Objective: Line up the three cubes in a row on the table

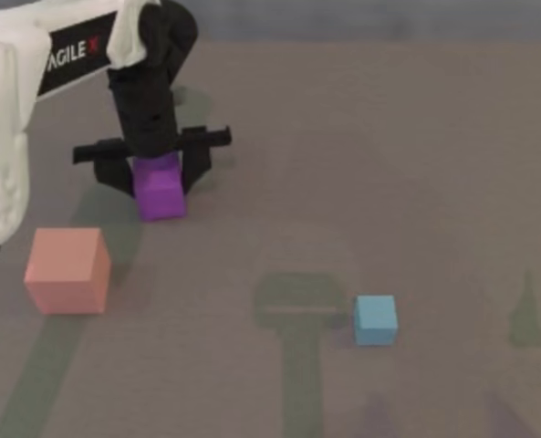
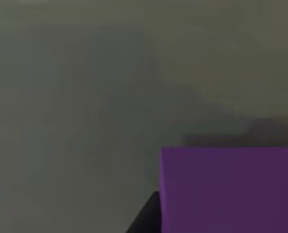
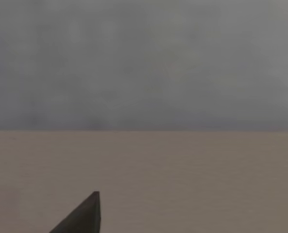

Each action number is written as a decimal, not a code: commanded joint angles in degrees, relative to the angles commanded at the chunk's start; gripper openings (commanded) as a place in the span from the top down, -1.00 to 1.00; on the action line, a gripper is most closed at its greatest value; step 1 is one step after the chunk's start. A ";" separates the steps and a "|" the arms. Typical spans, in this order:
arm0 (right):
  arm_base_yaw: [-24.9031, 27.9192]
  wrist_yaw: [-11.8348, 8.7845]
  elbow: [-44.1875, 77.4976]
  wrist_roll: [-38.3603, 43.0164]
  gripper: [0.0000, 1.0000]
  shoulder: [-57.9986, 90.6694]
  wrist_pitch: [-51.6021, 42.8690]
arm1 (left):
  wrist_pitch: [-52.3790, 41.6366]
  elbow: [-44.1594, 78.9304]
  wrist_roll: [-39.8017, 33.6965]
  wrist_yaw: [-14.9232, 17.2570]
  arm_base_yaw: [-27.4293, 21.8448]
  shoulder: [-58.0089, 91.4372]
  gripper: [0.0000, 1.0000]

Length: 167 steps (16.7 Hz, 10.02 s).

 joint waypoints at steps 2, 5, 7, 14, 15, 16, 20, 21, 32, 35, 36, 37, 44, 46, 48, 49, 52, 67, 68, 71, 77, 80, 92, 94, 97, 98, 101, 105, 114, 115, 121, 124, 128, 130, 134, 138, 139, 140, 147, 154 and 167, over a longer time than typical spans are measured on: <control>0.00 0.00 0.00 0.00 -1.00 0.00 0.00 | -4.35 3.20 0.00 -0.02 0.27 -0.73 1.00; 0.00 0.00 0.00 0.00 -1.00 0.00 0.00 | -10.33 7.78 -0.09 -0.03 0.82 -1.95 1.00; 0.00 0.00 0.00 0.00 -1.00 0.00 0.00 | -11.40 8.77 -0.10 -0.03 0.97 -2.39 1.00; 0.00 0.00 0.00 0.00 -1.00 0.00 0.00 | -10.27 5.32 -3.43 -0.18 -3.55 -4.67 1.00; 0.00 0.00 0.00 0.00 -1.00 0.00 0.00 | -9.73 3.41 -5.27 -0.25 -6.11 -6.04 1.00; 0.00 0.00 0.00 0.00 -1.00 0.00 0.00 | -9.13 1.22 -7.35 -0.31 -9.26 -7.61 1.00; 0.00 0.00 0.00 0.00 -1.00 0.00 0.00 | -6.56 -8.71 -16.63 -0.57 -23.41 -14.31 1.00; 0.00 0.00 0.00 0.00 -1.00 0.00 0.00 | -5.94 -10.76 -18.60 -0.64 -25.81 -15.82 1.00; 0.00 0.00 0.00 0.00 -1.00 0.00 0.00 | -0.77 -17.16 -21.70 -0.79 -29.35 -17.50 1.00; 0.00 0.00 0.00 0.00 -1.00 0.00 0.00 | 5.63 -21.69 -21.80 -0.74 -29.43 -15.96 1.00; 0.00 0.00 0.00 0.00 -1.00 0.00 0.00 | 7.44 -23.01 -21.85 -0.74 -29.44 -15.51 1.00; 0.00 0.00 0.00 0.00 -1.00 0.00 0.00 | 8.67 -24.01 -21.89 -0.76 -29.45 -15.17 1.00; 0.00 0.00 0.00 0.00 -1.00 0.00 0.00 | 9.37 -24.64 -21.93 -0.76 -29.46 -14.96 0.70; 0.00 0.00 0.00 0.00 -1.00 0.00 0.00 | 9.37 -24.64 -21.93 -0.76 -29.46 -14.96 0.40; 0.00 0.00 0.00 0.00 -1.00 0.00 0.00 | 9.37 -24.64 -21.93 -0.76 -29.46 -14.96 0.10; 0.00 0.00 0.00 0.00 -1.00 0.00 0.00 | 9.37 -24.64 -21.93 -0.76 -29.46 -14.96 -0.06; 0.00 0.00 0.00 0.00 -1.00 0.00 0.00 | 9.37 -24.64 -21.93 -0.76 -29.46 -14.96 -0.51; 0.00 0.00 0.00 0.00 -1.00 0.00 0.00 | 6.96 -22.61 -22.01 -0.80 -29.35 -15.65 -1.00; 0.00 0.00 0.00 0.00 -1.00 0.00 0.00 | 4.97 -21.27 -22.02 -0.81 -29.27 -16.18 -1.00; 0.00 0.00 0.00 0.00 -1.00 0.00 0.00 | -2.09 -16.97 -22.20 -0.80 -28.78 -18.14 -1.00; 0.00 0.00 0.00 0.00 -1.00 0.00 0.00 | -4.24 -15.28 -22.21 -0.80 -28.77 -19.06 -1.00; 0.00 0.00 0.00 0.00 -1.00 0.00 0.00 | -3.78 -16.68 -20.08 -0.76 -26.63 -20.07 -1.00; 0.00 0.00 0.00 0.00 -1.00 0.00 0.00 | 2.28 -37.79 14.88 0.01 8.18 -34.28 -1.00; 0.00 0.00 0.00 0.00 -1.00 0.00 0.00 | 2.57 -38.49 15.77 0.04 9.08 -34.88 -1.00; 0.00 0.00 0.00 0.00 -1.00 0.00 0.00 | 2.42 -38.34 15.70 -0.03 8.87 -34.64 -1.00; 0.00 0.00 0.00 0.00 -1.00 0.00 0.00 | 2.60 -38.43 15.70 -0.03 8.88 -34.57 -1.00; 0.00 0.00 0.00 0.00 -1.00 0.00 0.00 | 6.36 -40.54 15.72 0.04 8.99 -33.10 -1.00; 0.00 0.00 0.00 0.00 -1.00 0.00 0.00 | 15.45 -45.72 15.89 0.07 9.11 -29.31 -1.00; 0.00 0.00 0.00 0.00 -1.00 0.00 0.00 | 21.65 -49.33 16.01 0.09 9.19 -26.64 -0.85; 0.00 0.00 0.00 0.00 -1.00 0.00 0.00 | 21.65 -49.33 16.01 0.09 9.19 -26.64 -0.70; 0.00 0.00 0.00 0.00 -1.00 0.00 0.00 | 21.65 -49.33 16.01 0.09 9.19 -26.64 0.21; 0.00 0.00 0.00 0.00 -1.00 0.00 0.00 | 21.65 -49.33 16.01 0.09 9.19 -26.64 0.66; 0.00 0.00 0.00 0.00 -1.00 0.00 0.00 | 21.65 -49.33 16.01 0.09 9.19 -26.64 1.00; 0.00 0.00 0.00 0.00 -1.00 0.00 0.00 | 21.65 -49.33 16.01 0.09 9.19 -26.64 1.00; 0.00 0.00 0.00 0.00 -1.00 0.00 0.00 | 21.65 -49.33 16.01 0.09 9.19 -26.64 1.00; 0.00 0.00 0.00 0.00 -1.00 0.00 0.00 | 19.10 -47.74 16.12 0.07 9.21 -27.98 1.00; 0.00 0.00 0.00 0.00 -1.00 0.00 0.00 | 17.27 -46.76 16.13 0.05 9.29 -28.73 1.00; 0.00 0.00 0.00 0.00 -1.00 0.00 0.00 | 15.12 -45.67 16.13 0.03 9.42 -29.67 1.00; 0.00 0.00 0.00 0.00 -1.00 0.00 0.00 | 6.64 -41.21 15.92 -0.01 10.18 -33.87 1.00; 0.00 0.00 0.00 0.00 -1.00 0.00 0.00 | 5.25 -39.97 9.62 -0.02 3.18 -33.28 1.00; 0.00 0.00 0.00 0.00 -1.00 0.00 0.00 | 2.51 -38.18 -9.39 -0.15 -16.84 -34.65 1.00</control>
